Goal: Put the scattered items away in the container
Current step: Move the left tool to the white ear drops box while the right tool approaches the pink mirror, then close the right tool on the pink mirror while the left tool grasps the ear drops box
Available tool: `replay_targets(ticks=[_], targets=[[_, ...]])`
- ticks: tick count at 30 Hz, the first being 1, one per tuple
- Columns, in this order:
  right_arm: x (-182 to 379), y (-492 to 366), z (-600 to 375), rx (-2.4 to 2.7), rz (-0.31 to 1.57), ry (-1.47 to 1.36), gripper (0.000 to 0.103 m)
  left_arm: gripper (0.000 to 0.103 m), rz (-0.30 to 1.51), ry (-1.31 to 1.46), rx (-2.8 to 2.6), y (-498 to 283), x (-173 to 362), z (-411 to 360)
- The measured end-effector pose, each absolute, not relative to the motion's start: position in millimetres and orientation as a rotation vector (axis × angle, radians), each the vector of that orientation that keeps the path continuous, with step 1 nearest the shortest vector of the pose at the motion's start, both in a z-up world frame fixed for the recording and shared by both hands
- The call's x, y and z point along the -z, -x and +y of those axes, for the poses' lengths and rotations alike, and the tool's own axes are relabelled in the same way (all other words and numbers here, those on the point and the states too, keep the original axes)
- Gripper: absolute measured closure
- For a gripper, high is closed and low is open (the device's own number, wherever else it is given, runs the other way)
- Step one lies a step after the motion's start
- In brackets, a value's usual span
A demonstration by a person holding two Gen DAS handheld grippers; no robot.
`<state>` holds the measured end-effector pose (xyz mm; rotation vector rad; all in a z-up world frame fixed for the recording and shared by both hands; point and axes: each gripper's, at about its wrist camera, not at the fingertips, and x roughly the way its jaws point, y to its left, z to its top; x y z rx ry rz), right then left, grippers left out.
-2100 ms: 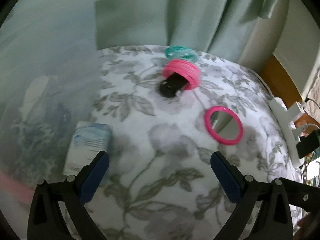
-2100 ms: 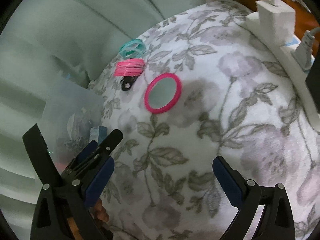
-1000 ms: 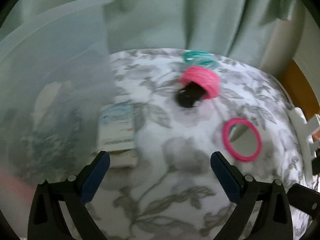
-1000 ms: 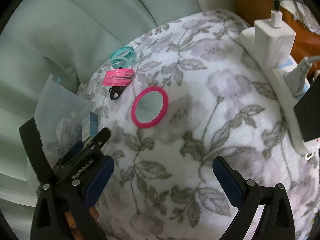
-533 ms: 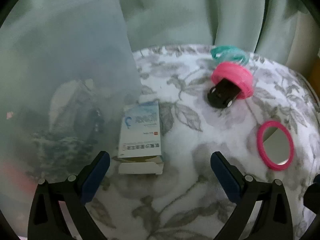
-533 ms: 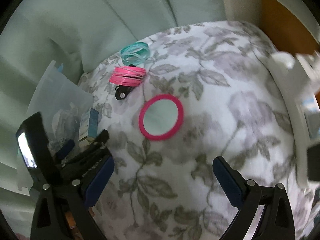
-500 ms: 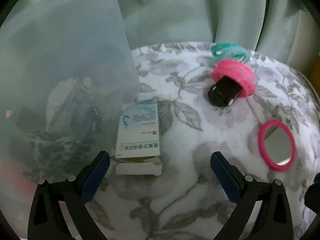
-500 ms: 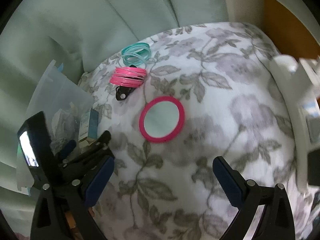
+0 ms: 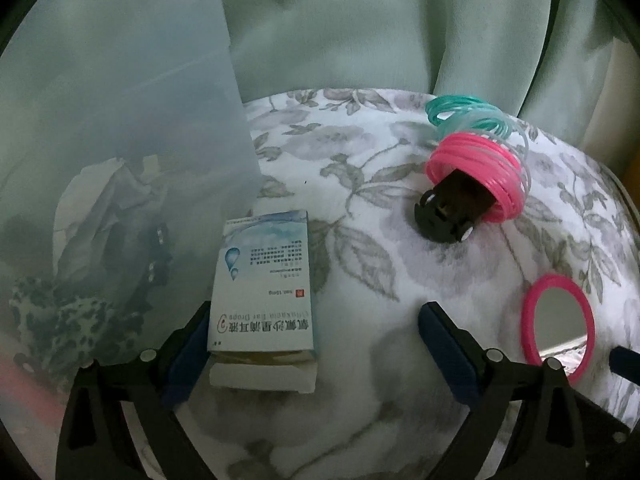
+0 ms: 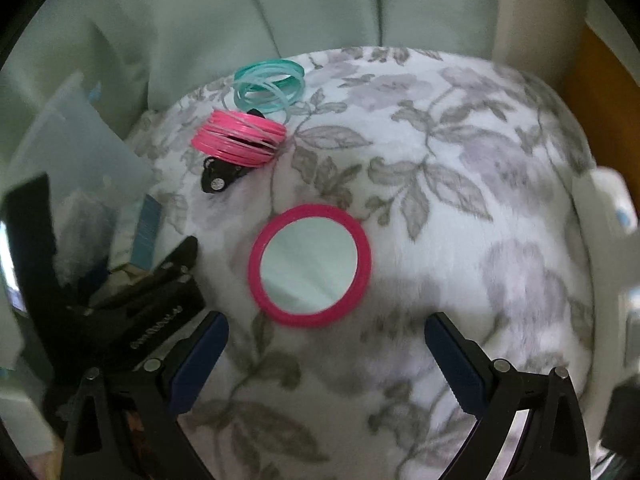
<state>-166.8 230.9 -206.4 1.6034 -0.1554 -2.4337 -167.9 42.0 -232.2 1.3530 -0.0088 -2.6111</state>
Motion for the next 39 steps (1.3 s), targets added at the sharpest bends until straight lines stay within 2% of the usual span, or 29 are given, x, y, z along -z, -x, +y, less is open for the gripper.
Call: replay_targets(ticks=[13,16,18,21,26,29,33,39], targets=[[209,184,215,2.492,0.102,-1.503,0.012,0.010,0.081,-1.406,2.665,181,234,34],[207,183,218,2.498,0.119,-1.488,0.018,0.010,0.080,-1.405,2.669,181,234,35],[205,183,222,2.509,0.105,-1.489,0.027,0.010,0.081,-1.404,2.669,182,234,35],[203,185,230,2.518,0.077,-1.493,0.035,0.010,0.082,-1.403,2.673,183,234,35],[200,193,239,2.535,0.036,-1.513,0.036,0.010,0.085,-1.407,2.679,190,234,35],[201,195,233,2.543,0.070,-1.514,0.036,0.010,0.082,-1.407,2.684,195,234,35],[206,199,226,2.550,0.119,-1.503,0.030,0.009,0.077,-1.401,2.685,198,236,35],[208,202,222,2.560,0.142,-1.504,0.031,0.009,0.078,-1.401,2.686,200,237,34]])
